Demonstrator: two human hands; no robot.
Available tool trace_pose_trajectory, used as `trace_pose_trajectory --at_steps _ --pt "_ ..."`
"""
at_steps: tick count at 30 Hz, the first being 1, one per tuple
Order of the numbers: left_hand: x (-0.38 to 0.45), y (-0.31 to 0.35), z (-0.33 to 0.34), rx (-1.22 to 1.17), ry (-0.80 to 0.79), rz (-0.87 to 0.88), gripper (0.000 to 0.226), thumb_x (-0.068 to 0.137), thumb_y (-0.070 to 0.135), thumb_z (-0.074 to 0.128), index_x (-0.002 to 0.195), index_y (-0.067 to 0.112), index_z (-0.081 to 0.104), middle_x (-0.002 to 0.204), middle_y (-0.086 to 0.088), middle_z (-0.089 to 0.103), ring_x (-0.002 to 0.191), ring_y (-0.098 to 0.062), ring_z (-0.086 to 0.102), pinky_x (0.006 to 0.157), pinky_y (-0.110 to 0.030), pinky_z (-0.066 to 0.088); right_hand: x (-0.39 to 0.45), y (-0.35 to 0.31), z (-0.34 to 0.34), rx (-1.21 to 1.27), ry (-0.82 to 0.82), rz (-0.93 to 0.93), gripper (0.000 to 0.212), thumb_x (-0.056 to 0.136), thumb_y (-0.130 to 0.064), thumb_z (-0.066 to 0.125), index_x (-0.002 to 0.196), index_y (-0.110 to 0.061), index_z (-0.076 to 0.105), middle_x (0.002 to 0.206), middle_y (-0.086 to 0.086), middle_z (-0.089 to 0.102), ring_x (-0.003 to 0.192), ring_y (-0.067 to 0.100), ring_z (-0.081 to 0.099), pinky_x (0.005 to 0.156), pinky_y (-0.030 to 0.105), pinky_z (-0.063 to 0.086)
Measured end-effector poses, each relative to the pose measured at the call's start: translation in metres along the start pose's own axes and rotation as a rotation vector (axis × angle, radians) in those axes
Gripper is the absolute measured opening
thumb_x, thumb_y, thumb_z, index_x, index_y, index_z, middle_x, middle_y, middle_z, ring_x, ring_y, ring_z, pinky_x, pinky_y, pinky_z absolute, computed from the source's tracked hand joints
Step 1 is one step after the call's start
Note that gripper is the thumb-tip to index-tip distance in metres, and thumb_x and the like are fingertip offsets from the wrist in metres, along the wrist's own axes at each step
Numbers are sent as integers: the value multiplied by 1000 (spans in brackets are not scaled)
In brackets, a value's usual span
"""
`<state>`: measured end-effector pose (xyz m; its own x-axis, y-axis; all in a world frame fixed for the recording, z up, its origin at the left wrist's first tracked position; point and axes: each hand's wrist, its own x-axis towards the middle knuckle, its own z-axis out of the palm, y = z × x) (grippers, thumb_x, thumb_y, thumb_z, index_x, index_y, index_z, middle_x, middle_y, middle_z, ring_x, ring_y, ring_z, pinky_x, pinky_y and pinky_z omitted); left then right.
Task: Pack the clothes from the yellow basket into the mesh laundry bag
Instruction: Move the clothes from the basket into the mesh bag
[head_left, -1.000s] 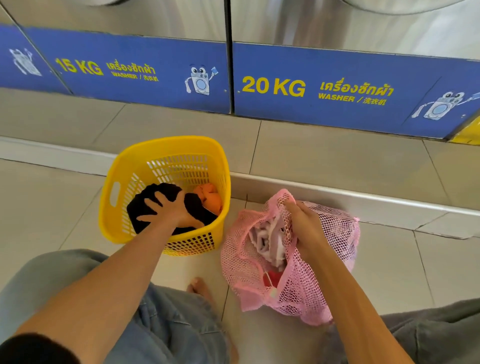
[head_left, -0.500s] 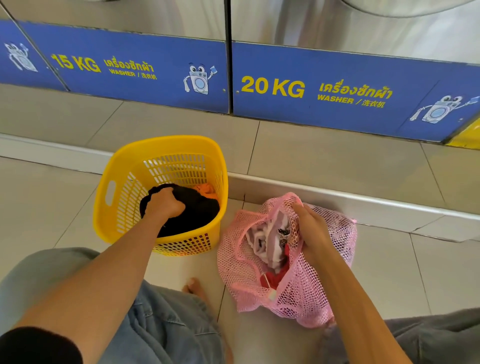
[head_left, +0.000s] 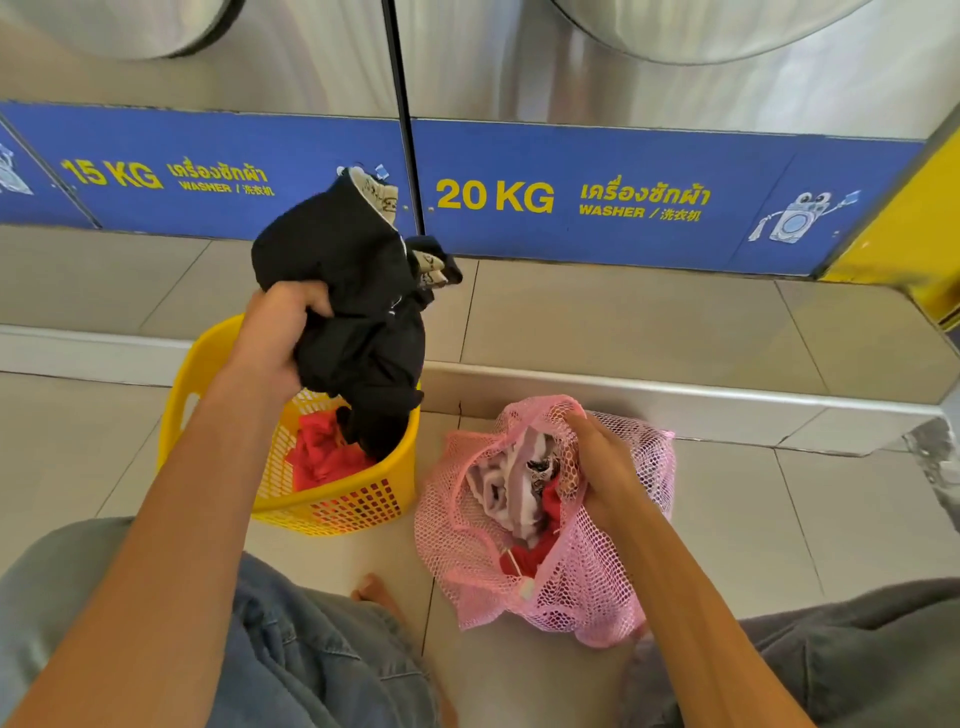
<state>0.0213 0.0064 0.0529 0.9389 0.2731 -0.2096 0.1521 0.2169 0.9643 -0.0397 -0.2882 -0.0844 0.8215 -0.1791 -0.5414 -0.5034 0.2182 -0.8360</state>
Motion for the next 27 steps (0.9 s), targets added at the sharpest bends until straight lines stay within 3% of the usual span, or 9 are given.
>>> trace_pose_trajectory --at_steps 3,6,11,13,14,16,19,22,27 --pt "-21 13 23 -262 -299 -57 23 70 0 44 69 11 64 67 -2 61 63 -18 63 66 -25 56 1 -1 -7 15 31 4 33 104 -35 60 131 -17 69 117 15 79 111 35 74 104 57 56" --pt "-51 15 46 -398 -475 -20 12 53 22 79 61 19 71 54 8 63 50 -5 61 53 -17 53 5 0 -15 73 47 13 38 104 -35 59 135 -14 66 121 16 77 111 37 74 103 59 56" --pt "-65 -40 39 262 -201 -10 69 49 31 86 106 38 47 80 10 63 77 -6 59 73 -25 49 7 -2 -21 135 52 12 41 103 -36 62 137 -13 64 119 16 78 106 35 77 102 56 57" --pt "-62 -47 55 274 -271 -51 57 55 18 70 107 33 54 90 18 63 88 0 58 90 -15 47 7 -3 -21 141 48 11 43 102 -39 63 137 -14 65 121 16 77 108 34 76 103 55 57" --pt "-58 -46 68 251 -322 -93 42 62 7 68 93 34 65 80 27 65 78 9 60 80 -5 47 8 -2 -22 140 46 11 43 102 -40 63 136 -15 65 123 16 77 110 34 75 105 55 56" --pt "-52 -44 89 187 -353 -223 22 54 2 60 56 22 69 61 13 66 58 -3 63 52 -15 49 9 -1 -24 150 36 8 43 102 -41 62 135 -14 67 123 16 77 114 35 74 107 55 54" --pt "-26 -69 81 548 -158 -81 29 55 5 55 79 18 63 70 9 64 64 -7 59 52 -19 43 10 -1 -26 150 32 7 43 103 -41 60 136 -15 66 123 15 77 115 34 73 108 56 53" --pt "-19 -90 61 927 -43 64 44 68 16 59 110 29 56 96 5 62 89 -19 57 74 -31 45 11 -1 -26 170 24 17 44 105 -37 58 142 -14 60 127 15 75 115 34 73 109 56 53" --pt "-13 -99 49 1123 82 109 43 61 28 60 104 30 55 120 -10 50 114 -35 47 87 -45 47 9 -3 -24 161 -3 11 42 106 -37 56 141 -14 61 121 13 78 109 32 76 105 55 56"
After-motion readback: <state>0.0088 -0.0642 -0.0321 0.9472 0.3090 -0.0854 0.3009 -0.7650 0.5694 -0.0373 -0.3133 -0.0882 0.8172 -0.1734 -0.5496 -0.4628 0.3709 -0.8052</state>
